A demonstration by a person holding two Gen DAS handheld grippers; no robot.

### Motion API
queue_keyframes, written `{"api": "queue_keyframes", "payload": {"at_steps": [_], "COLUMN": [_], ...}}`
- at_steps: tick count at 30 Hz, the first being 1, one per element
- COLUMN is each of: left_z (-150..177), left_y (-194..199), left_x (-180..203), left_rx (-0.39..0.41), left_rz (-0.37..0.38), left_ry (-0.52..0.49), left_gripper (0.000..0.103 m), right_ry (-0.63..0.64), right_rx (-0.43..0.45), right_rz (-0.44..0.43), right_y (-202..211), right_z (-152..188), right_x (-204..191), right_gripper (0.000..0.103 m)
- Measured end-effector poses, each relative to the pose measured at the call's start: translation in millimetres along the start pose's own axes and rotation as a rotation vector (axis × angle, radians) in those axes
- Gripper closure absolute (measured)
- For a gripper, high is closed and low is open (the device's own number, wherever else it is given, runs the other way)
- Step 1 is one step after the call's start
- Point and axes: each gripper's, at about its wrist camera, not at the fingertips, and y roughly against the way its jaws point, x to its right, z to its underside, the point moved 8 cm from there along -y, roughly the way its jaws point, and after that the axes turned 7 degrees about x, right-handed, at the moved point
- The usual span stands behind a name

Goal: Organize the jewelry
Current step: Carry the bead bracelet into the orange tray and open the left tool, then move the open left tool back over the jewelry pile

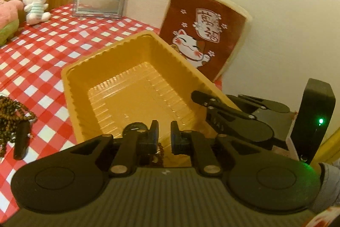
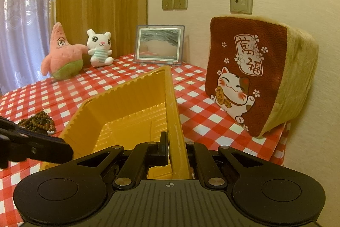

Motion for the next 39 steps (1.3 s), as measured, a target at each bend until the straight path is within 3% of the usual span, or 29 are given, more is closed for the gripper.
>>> {"api": "queue_keyframes", "payload": {"at_steps": [4,17,39], "left_z": [-0.8,37.7,43.1], "left_y": [12.3,46.6,-17.5], "left_x": [-18.1,-122.1,-179.0], "left_rx": [0.026,-0.018,-0.052], "left_rz": [-0.067,-0.386,-0.476], "left_ry": [0.005,0.055,0.11], "left_gripper": [0.085,0.083,0.083], "right_ry": [0.005,0.017,0.018], "right_rx": [-0.002,0.021,0.02], "right_rz": [0.002,0.029,0.031], "right_y": [0.0,-4.4,-19.1], "right_z": [1.3,-1.5,-2.3], "right_x": [0.5,3.2,-8.2], "right_gripper": [0.098,0.098,0.098]}}
